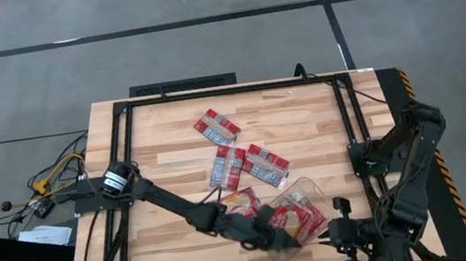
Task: Sort popcorn bags into baskets
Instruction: Put the red popcorn bag into the transparent bin
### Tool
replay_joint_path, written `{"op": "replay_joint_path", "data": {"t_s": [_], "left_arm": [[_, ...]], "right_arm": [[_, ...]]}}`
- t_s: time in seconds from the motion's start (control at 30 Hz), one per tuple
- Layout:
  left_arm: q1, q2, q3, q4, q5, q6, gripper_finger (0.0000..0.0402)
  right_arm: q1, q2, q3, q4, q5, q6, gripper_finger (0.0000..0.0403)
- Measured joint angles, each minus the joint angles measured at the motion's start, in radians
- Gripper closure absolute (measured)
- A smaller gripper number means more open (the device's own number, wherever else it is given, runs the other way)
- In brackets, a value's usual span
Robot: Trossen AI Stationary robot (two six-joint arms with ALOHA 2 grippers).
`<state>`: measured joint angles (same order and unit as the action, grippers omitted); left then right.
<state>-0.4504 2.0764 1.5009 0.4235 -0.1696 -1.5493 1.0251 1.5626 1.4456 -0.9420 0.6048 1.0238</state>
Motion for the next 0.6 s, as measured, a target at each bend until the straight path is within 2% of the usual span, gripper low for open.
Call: {"op": "replay_joint_path", "data": {"t_s": [0.1,0.17,0.3,0.37,0.6], "left_arm": [[0.029,-0.02,0.002,-0.13,-0.037,0.003,0.0159],[0.054,-0.02,0.002,-0.178,-0.013,0.017,0.0159],[0.099,-0.017,0.001,-0.254,0.139,0.023,0.0159],[0.117,-0.026,0.0,-0.346,0.213,0.052,0.0159],[0.148,-0.114,0.001,-0.682,0.217,0.194,0.0159]], "right_arm": [[-0.001,0.012,-0.005,0.0,0.0,-0.004,0.0321],[-0.006,0.015,-0.014,-0.009,-0.001,-0.003,0.0321],[-0.006,0.015,-0.013,-0.026,0.001,-0.003,0.0321],[-0.006,0.015,-0.013,-0.039,0.003,-0.002,0.0321],[-0.008,0.015,-0.013,-0.049,0.005,0.005,0.0321]]}}
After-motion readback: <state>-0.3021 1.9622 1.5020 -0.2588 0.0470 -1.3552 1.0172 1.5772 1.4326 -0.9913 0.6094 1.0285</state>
